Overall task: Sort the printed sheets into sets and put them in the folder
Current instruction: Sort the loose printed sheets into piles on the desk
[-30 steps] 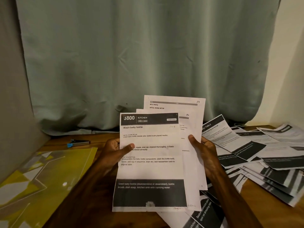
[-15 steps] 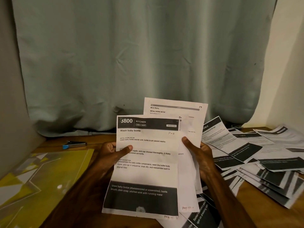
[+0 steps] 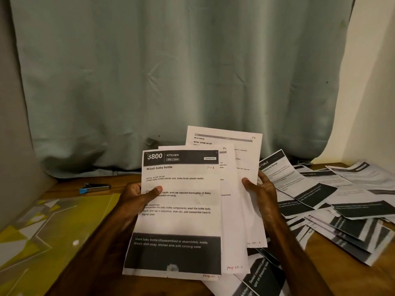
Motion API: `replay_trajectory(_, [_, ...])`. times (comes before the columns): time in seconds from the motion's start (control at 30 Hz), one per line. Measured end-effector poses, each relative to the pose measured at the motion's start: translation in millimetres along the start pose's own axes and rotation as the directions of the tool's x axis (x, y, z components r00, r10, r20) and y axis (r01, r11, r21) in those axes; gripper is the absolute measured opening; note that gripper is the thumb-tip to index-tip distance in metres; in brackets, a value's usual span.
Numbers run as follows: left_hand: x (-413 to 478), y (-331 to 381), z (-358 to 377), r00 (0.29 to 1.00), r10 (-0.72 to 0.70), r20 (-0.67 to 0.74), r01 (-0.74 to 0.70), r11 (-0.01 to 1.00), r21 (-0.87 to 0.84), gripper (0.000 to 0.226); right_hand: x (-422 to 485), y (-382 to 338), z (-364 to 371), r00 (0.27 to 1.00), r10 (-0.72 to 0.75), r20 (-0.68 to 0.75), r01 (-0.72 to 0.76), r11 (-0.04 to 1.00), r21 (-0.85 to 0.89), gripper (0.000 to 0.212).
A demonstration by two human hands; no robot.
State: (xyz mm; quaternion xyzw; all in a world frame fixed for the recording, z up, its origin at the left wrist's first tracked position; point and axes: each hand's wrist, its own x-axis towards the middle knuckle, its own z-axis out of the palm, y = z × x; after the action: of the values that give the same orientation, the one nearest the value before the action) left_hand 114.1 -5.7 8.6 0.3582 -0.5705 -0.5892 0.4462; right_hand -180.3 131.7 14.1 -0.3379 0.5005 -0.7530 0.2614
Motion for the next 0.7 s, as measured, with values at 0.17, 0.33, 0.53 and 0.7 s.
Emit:
replay_trajectory(0.17, [-0.7,0.4,-0.7,1.000,-0.007,0.031,0.009,0.999,-0.049,0.025,2.5,8.9,-1.7,0.990,-0.140,0.031,0.143,0.980,-0.136,0.055])
replay_trajectory(0.33, [0.6,-4.7,1.3,0.999,-0.018,0.029,0.017,1.000,0.008,0.036,-8.4,7.2,10.9,0.984,-0.119,0.131,0.133,0.986,-0.100,0.024])
replay_trajectory(0.53, [1.2,-6.2,4.0,1.000,0.011,0.029,-0.012,0.999,0.039,0.029,-13.0,2.0,12.6,0.987,-0.027,0.160,0.033,0.999,-0.034,0.023])
replay_trajectory(0.7, [-1.7,-5.5,3.9,0.998,0.021,0.060,-0.023,0.999,0.024,0.031,-14.8,1.1,11.9,0.992,-0.111,0.059,0.117,0.987,-0.113,0.004])
